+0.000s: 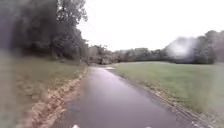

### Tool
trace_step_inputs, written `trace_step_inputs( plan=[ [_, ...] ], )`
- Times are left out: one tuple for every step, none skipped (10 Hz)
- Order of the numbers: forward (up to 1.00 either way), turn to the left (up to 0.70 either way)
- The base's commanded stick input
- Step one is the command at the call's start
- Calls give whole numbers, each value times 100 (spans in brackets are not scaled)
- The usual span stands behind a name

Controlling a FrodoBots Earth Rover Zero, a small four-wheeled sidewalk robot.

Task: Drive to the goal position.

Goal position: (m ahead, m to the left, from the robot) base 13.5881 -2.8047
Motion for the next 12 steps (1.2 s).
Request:
trace_step_inputs(
  plan=[
    [70,0],
    [70,0],
    [70,0],
    [70,0],
    [70,0],
    [70,0],
    [70,0],
    [70,0],
    [70,0],
    [70,0],
    [70,0],
    [70,6]
  ],
)
